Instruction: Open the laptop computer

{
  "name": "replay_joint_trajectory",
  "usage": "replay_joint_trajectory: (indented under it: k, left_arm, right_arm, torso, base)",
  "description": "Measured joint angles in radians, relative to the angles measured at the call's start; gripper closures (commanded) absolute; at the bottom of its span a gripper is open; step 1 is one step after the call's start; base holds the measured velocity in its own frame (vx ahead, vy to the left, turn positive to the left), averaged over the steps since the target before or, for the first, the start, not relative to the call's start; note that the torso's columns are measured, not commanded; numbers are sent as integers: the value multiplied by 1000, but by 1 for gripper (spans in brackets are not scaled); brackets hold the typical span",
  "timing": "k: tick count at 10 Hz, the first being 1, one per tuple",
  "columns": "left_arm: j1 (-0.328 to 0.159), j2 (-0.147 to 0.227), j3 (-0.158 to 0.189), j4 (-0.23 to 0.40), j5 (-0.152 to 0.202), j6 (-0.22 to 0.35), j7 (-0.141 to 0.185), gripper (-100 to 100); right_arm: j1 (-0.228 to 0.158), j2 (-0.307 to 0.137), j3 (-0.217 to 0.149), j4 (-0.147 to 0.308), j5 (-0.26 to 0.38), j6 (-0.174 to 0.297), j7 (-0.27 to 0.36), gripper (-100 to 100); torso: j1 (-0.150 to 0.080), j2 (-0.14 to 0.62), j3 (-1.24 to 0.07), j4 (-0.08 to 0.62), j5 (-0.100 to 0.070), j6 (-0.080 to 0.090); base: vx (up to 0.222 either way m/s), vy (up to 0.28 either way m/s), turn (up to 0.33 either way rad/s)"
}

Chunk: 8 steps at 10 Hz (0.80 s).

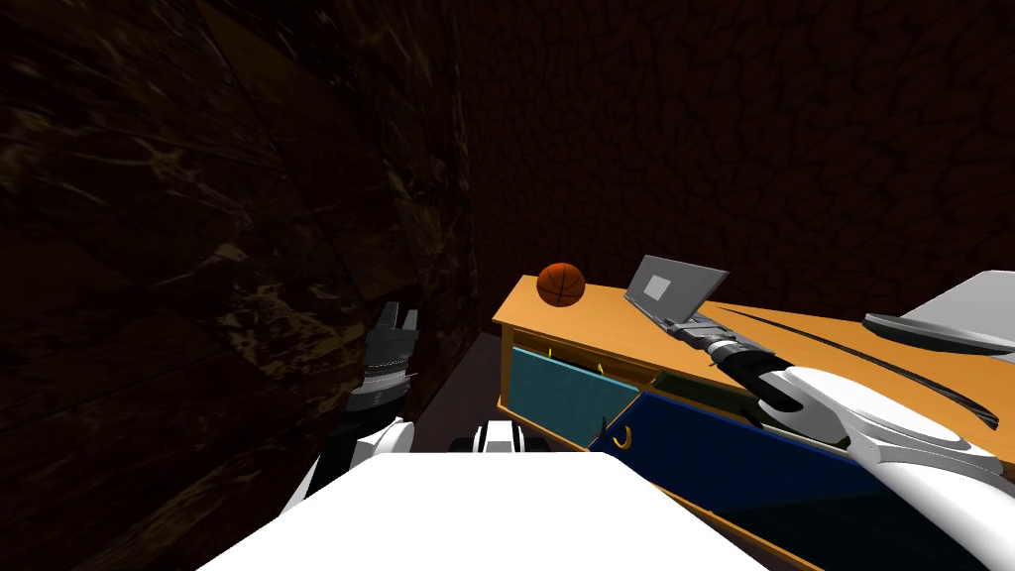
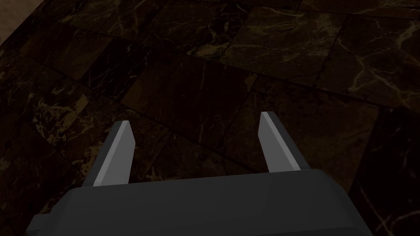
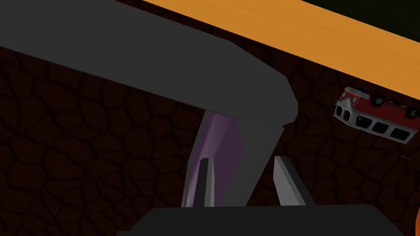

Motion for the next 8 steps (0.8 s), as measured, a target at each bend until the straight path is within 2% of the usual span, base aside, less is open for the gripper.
replay_joint_trajectory:
  k: [8]
  left_arm:
    - [0,0,0,0,0,0,0,0]
  right_arm:
    - [-47,2,24,78,-158,-21,-168,100]
  torso:
    - [0,-1,-1,-1,0,0]
  base:
    - [-32,-18,35]
